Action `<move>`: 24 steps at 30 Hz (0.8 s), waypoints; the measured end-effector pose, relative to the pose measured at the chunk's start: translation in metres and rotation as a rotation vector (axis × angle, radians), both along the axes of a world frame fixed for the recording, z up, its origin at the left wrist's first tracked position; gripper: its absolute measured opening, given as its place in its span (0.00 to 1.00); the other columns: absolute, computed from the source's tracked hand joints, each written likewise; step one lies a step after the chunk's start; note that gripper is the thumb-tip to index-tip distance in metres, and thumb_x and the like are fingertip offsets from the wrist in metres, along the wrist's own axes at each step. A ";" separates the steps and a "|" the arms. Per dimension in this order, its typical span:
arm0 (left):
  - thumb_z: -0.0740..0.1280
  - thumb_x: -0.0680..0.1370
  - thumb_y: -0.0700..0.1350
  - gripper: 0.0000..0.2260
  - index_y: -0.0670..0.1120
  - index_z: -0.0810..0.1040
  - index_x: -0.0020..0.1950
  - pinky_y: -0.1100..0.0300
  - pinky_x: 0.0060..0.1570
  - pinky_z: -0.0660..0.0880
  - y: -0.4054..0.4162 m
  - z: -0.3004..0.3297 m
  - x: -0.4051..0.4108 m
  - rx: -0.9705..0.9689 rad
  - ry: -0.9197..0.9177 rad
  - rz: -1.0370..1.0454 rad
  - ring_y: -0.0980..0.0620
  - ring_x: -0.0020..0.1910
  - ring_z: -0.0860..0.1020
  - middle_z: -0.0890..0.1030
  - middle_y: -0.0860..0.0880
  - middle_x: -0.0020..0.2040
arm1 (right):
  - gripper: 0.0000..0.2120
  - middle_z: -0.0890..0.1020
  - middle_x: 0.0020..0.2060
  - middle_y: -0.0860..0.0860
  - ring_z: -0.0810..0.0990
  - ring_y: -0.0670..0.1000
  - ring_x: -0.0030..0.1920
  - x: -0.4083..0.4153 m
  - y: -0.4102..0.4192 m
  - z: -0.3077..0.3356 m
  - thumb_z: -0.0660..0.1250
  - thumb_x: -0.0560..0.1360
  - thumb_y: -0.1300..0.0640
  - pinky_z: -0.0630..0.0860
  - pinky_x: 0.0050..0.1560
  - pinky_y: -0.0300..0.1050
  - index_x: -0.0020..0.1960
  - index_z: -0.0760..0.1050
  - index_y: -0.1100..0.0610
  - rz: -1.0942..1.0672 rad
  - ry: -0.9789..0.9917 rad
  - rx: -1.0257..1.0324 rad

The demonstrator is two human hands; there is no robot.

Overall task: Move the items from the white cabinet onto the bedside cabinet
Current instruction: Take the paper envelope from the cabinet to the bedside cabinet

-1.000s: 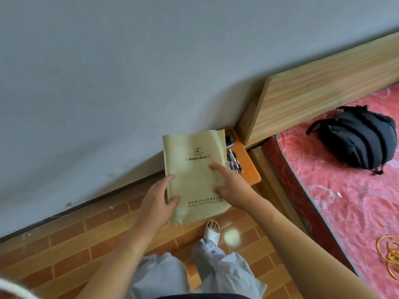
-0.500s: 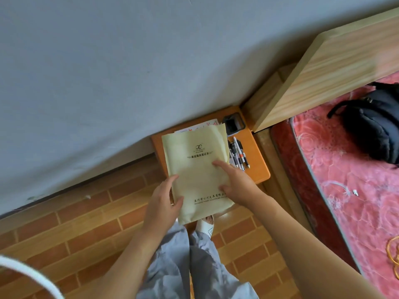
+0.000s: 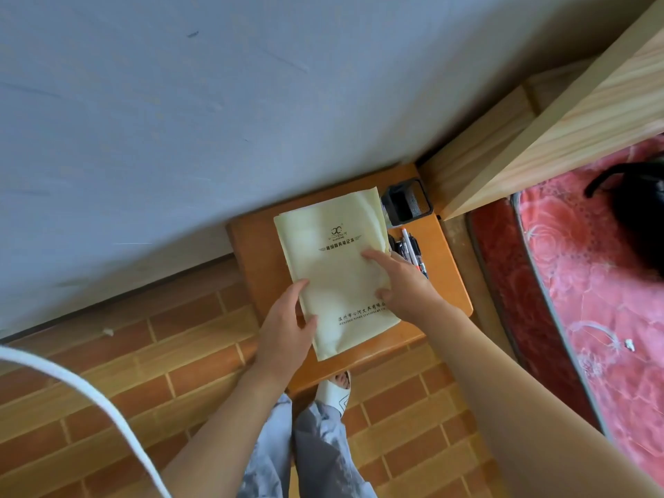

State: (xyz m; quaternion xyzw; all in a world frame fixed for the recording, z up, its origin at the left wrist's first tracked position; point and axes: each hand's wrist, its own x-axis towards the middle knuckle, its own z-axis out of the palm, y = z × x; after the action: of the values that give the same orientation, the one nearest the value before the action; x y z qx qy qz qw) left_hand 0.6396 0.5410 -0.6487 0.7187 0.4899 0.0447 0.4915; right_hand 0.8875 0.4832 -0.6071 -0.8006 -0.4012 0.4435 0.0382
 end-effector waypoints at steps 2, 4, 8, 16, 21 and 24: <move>0.71 0.79 0.44 0.27 0.53 0.68 0.76 0.57 0.69 0.73 -0.003 -0.009 0.006 -0.013 0.007 -0.002 0.58 0.70 0.72 0.75 0.57 0.70 | 0.36 0.70 0.62 0.44 0.76 0.52 0.57 0.006 0.000 -0.014 0.69 0.78 0.64 0.77 0.51 0.46 0.76 0.61 0.36 0.015 -0.021 -0.007; 0.71 0.79 0.45 0.26 0.53 0.68 0.76 0.64 0.67 0.70 -0.005 -0.016 0.011 -0.018 0.016 -0.015 0.59 0.70 0.71 0.75 0.58 0.70 | 0.37 0.68 0.61 0.43 0.75 0.52 0.56 0.012 -0.001 -0.024 0.69 0.78 0.64 0.74 0.49 0.45 0.77 0.61 0.37 0.027 -0.045 -0.014; 0.72 0.79 0.46 0.27 0.53 0.68 0.76 0.62 0.63 0.75 -0.007 -0.030 0.012 -0.008 0.047 -0.046 0.57 0.66 0.73 0.76 0.58 0.67 | 0.38 0.67 0.59 0.46 0.75 0.52 0.54 0.016 -0.004 -0.037 0.71 0.77 0.63 0.78 0.47 0.47 0.79 0.60 0.39 0.086 -0.091 -0.035; 0.74 0.78 0.50 0.28 0.52 0.68 0.76 0.60 0.54 0.80 0.008 -0.038 0.011 0.058 0.092 -0.094 0.57 0.59 0.74 0.75 0.58 0.63 | 0.42 0.61 0.76 0.52 0.65 0.56 0.75 0.015 -0.019 -0.049 0.77 0.75 0.55 0.71 0.71 0.56 0.81 0.58 0.40 0.118 -0.212 0.015; 0.72 0.79 0.51 0.27 0.52 0.69 0.76 0.56 0.62 0.77 0.010 -0.027 0.004 0.122 0.105 -0.117 0.54 0.67 0.73 0.74 0.53 0.69 | 0.40 0.57 0.80 0.52 0.59 0.58 0.79 0.010 -0.027 -0.038 0.75 0.76 0.51 0.64 0.75 0.60 0.81 0.57 0.41 0.137 -0.292 0.005; 0.72 0.79 0.52 0.26 0.50 0.70 0.75 0.55 0.66 0.72 0.013 -0.011 -0.001 0.240 0.150 -0.190 0.51 0.70 0.72 0.74 0.51 0.70 | 0.39 0.56 0.80 0.52 0.59 0.58 0.79 0.006 -0.030 -0.020 0.73 0.77 0.48 0.63 0.76 0.59 0.82 0.56 0.43 0.168 -0.316 -0.009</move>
State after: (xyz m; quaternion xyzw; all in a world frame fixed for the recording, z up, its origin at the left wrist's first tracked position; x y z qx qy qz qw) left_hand 0.6387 0.5540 -0.6600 0.8164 0.4462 0.0025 0.3664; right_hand 0.8940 0.4529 -0.6272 -0.8241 -0.4657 0.3155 -0.0661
